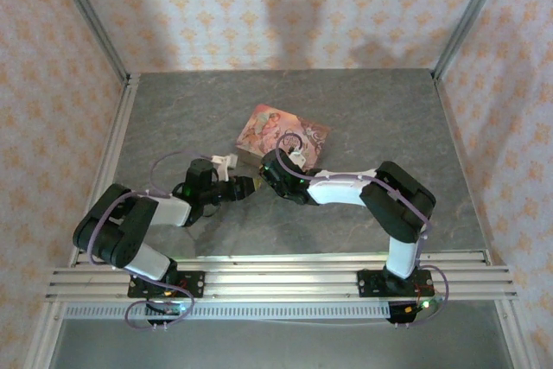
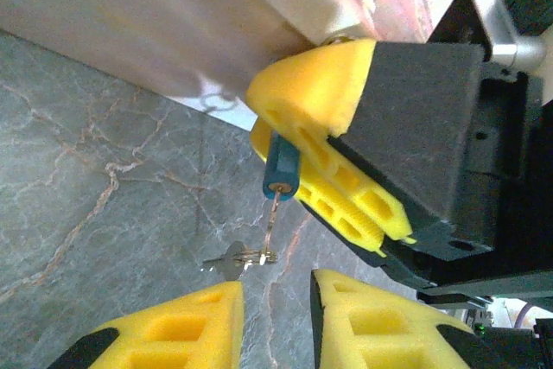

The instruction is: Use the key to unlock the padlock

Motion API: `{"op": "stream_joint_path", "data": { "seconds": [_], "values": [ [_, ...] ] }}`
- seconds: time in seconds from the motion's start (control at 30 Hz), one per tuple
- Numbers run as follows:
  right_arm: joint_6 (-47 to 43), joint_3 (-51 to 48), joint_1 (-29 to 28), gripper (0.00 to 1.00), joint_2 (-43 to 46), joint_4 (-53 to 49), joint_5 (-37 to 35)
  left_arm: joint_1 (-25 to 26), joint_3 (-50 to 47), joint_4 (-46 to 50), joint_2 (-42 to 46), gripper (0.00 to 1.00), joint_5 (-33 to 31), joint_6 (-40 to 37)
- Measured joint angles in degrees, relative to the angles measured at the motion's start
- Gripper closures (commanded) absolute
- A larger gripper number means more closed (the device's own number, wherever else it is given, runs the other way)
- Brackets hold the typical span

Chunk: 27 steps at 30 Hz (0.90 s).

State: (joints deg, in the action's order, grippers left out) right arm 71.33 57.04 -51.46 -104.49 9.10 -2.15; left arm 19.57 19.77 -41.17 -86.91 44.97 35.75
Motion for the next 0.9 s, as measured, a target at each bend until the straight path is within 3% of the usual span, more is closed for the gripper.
{"op": "stream_joint_path", "data": {
  "seconds": [0.17,0.5,0.9],
  "values": [
    [0.0,0.0,0.0,1.00,0.0,0.0,0.0,0.4,0.0,-1.1,-1.4,0.81,0.2,0.3],
    [0.1,0.0,0.0,1.00,0.0,0.0,0.1,1.1,2.1,-3.3,-3.8,1.00,0.6,0.7],
    [0.7,-0.2,0.2,1.00,0.0,0.8,-0.1,1.2,4.9,-3.5,-5.9,1.00,1.2,0.2]
  ]
}}
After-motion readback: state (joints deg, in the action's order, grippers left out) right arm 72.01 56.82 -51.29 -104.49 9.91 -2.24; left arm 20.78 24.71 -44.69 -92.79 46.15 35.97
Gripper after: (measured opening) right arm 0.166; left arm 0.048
